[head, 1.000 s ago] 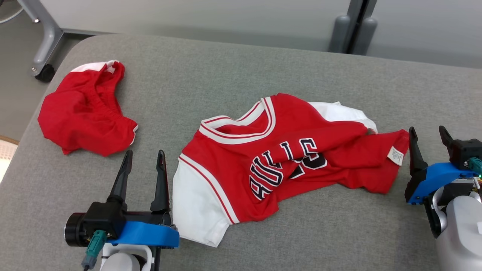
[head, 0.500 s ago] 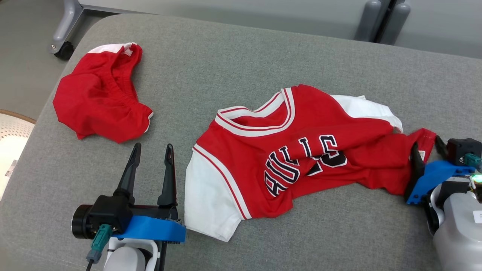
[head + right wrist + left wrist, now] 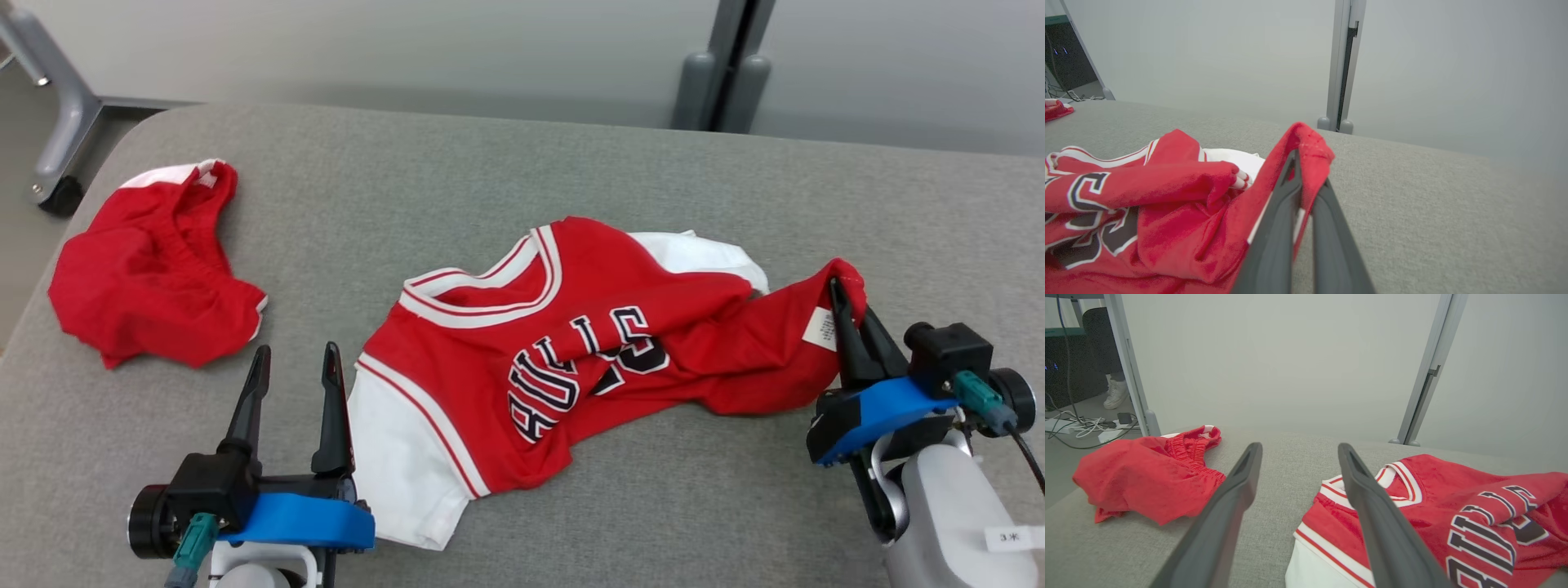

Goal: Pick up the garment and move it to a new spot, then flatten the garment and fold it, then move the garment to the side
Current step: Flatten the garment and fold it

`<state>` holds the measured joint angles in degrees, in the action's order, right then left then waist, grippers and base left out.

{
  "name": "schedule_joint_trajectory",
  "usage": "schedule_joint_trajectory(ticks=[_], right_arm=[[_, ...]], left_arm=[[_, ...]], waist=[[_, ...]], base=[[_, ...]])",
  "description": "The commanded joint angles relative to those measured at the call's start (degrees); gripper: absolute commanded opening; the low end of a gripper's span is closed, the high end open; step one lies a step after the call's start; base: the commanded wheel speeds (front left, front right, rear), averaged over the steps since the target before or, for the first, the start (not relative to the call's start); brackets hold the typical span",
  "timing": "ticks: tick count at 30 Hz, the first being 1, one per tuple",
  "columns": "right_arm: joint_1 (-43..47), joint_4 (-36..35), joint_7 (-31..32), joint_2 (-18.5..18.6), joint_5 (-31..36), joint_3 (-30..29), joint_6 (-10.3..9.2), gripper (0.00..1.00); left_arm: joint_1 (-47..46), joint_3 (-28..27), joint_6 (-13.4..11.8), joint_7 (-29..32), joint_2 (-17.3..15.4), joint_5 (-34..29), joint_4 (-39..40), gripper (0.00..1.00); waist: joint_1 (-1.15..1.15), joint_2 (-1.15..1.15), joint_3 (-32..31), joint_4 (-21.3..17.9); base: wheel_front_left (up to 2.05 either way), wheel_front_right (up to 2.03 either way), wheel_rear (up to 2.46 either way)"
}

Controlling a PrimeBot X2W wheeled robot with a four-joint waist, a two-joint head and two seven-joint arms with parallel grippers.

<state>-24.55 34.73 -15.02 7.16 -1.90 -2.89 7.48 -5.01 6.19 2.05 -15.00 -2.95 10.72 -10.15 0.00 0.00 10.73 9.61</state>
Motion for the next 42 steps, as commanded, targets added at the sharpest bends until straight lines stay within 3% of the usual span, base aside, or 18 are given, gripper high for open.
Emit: schedule_joint_trajectory(ticks=[1, 7, 16, 22, 27, 33, 42], right_arm=[[2.3, -3.3, -0.2, -0.4, -0.8, 1.2, 0.03, 0.00], [10.4, -19.3, 1.9, -1.2, -3.9, 4.4, 0.03, 0.00], [25.0, -45.2, 15.4, -3.0, -7.2, 6.5, 0.03, 0.00], [34.1, -56.9, 22.4, -4.0, -10.3, 4.8, 0.03, 0.00], [39.5, -63.5, 26.0, -4.3, -15.6, 1.2, 0.04, 0.00], [40.0, -67.2, 27.0, -4.3, -18.9, 1.1, 0.03, 0.00], [34.8, -71.0, 26.3, -4.3, -16.7, 3.1, 0.03, 0.00]], left_arm=[[0.7, -0.6, 0.1, -0.3, 0.1, -0.4, 0.1, 1.00], [2.4, -2.2, 0.3, -0.3, 0.1, -0.6, 0.3, 1.00], [3.0, -3.4, 0.1, -0.3, 0.1, -0.4, 0.6, 1.00], [2.5, -4.6, 0.6, -0.3, 0.1, -0.2, 0.6, 1.00], [1.9, -4.8, 0.3, -0.3, 0.1, -0.8, 1.5, 1.00], [1.2, -4.6, 0.0, -0.3, 0.1, -1.2, 1.8, 1.00], [2.4, -4.2, -0.4, -0.3, 0.1, -0.9, 1.6, 1.00]], waist=[[0.00, 0.00, -2.5, -2.9], [0.00, 0.00, -4.3, -6.6], [0.00, 0.00, -4.2, -9.3], [0.00, 0.00, -3.7, -11.2], [0.00, 0.00, -2.3, -13.7], [0.00, 0.00, -1.5, -14.9], [0.00, 0.00, -2.9, -14.4]], base=[[0.00, 0.00, 0.00], [0.00, 0.00, 0.00], [0.00, 0.00, 0.00], [0.00, 0.00, 0.00], [0.00, 0.00, 0.00], [0.00, 0.00, 0.00], [0.00, 0.00, 0.00]])
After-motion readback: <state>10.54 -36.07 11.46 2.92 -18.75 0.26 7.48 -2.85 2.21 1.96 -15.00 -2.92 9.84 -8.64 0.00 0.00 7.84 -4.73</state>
